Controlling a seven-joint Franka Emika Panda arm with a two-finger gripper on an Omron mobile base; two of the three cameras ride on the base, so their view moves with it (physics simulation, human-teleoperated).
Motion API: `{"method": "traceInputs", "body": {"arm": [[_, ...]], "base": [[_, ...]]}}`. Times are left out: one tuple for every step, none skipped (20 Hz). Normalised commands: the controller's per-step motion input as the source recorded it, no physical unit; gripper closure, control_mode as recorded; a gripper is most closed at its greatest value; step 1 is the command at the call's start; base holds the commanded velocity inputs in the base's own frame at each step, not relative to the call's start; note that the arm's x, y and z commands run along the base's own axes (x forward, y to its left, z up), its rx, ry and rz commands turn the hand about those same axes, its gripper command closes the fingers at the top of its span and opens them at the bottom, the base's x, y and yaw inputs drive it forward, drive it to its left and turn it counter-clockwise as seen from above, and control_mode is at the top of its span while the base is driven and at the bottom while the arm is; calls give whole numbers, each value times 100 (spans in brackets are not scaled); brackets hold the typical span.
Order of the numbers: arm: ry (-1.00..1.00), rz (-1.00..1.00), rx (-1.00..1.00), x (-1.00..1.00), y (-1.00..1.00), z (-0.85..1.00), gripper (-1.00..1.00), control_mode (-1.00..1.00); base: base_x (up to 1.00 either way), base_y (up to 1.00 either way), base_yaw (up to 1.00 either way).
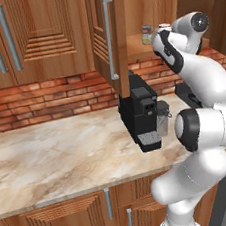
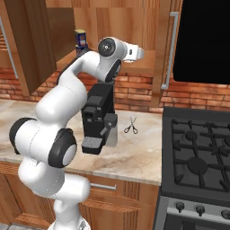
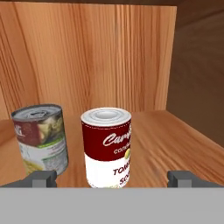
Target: Stack two cans on top of the other two cans in the cabinet.
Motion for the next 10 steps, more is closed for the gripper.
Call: {"method": "traceInputs", "body": {"arm": [[0,2,0,12,0,0,-100,-100],[0,2,0,11,0,0,-100,-100],[0,2,0,10,0,0,-100,-100],[0,2,0,9,0,0,-100,-100],[0,2,0,9,0,0,-100,-100],[0,2,0,9,0,0,-100,-100],[0,2,0,9,0,0,-100,-100],[0,3,0,8,0,0,-100,-100],[0,3,0,9,0,-1,-100,-100],[0,3,0,9,0,-2,-100,-100]], "base": [[0,0,0],[0,0,0],[0,0,0],[0,0,0],[0,0,0],[0,0,0],[0,0,0],[0,0,0],[0,0,0],[0,0,0]]}}
